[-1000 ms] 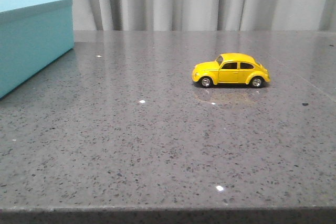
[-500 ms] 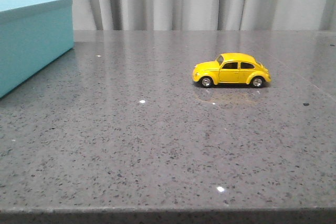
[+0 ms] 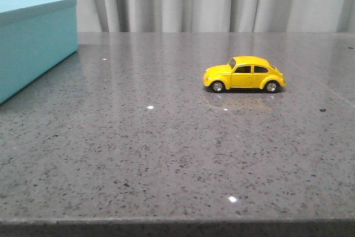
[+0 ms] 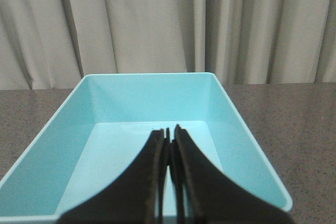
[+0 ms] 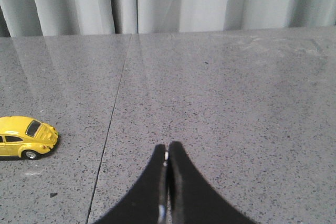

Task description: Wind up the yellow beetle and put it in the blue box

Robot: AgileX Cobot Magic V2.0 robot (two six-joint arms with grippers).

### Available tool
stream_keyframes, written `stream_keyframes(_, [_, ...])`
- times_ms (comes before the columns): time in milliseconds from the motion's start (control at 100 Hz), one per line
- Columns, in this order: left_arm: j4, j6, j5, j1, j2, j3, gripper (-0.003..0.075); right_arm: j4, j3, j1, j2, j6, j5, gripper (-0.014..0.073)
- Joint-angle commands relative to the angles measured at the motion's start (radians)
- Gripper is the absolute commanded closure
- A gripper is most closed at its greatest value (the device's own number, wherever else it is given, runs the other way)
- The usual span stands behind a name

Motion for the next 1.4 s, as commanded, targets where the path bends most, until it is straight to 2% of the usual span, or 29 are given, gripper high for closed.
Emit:
stream_keyframes(0, [-0.028, 0.000, -0.063, 0.001, 0.076, -0.077, 0.0739, -0.002, -0.077, -0.001, 0.068, -0.001, -0.045, 0.0652])
stream_keyframes(90, [-0.028, 0.000, -0.050, 0.001, 0.139, -0.122, 0.0738, -0.002, -0.122, -0.001, 0.127, -0.001, -0.033, 0.0634])
stream_keyframes(200, [-0.026, 0.000, -0.041, 0.001, 0.202, -0.160, 0.0708, -0.002, -0.171, -0.001, 0.192, -0.001, -0.019, 0.0515])
stream_keyframes(280, [-0.026, 0.000, -0.041, 0.001, 0.242, -0.184, 0.0605, -0.002, -0.206, -0.001, 0.240, -0.001, -0.011, 0.0400])
stream_keyframes(330, [-0.026, 0.002, -0.043, 0.001, 0.260, -0.194, 0.0526, -0.002, -0.225, -0.001, 0.266, -0.001, -0.008, 0.0361])
stream_keyframes(440, [-0.026, 0.002, -0.043, 0.001, 0.288, -0.212, 0.0365, -0.002, -0.265, -0.001, 0.317, -0.001, 0.006, 0.0347])
stream_keyframes(540, [-0.026, 0.002, -0.041, 0.001, 0.297, -0.220, 0.0306, -0.002, -0.315, -0.001, 0.358, -0.001, 0.079, 0.0334])
stream_keyframes(720, [-0.018, 0.002, -0.046, 0.001, 0.297, -0.222, 0.0304, -0.002, -0.386, -0.001, 0.413, -0.001, 0.178, 0.0221])
stream_keyframes(1030, [-0.038, 0.002, -0.092, 0.001, 0.297, -0.222, 0.0353, 0.011, -0.381, 0.004, 0.414, -0.001, 0.113, 0.0223])
stream_keyframes(1180, [-0.038, 0.002, -0.088, 0.001, 0.297, -0.222, 0.0352, 0.011, -0.416, 0.052, 0.475, -0.001, 0.180, 0.0223])
stream_keyframes(1390, [-0.040, 0.002, -0.084, 0.001, 0.297, -0.222, 0.0352, 0.011, -0.546, 0.156, 0.648, -0.001, 0.276, 0.0223])
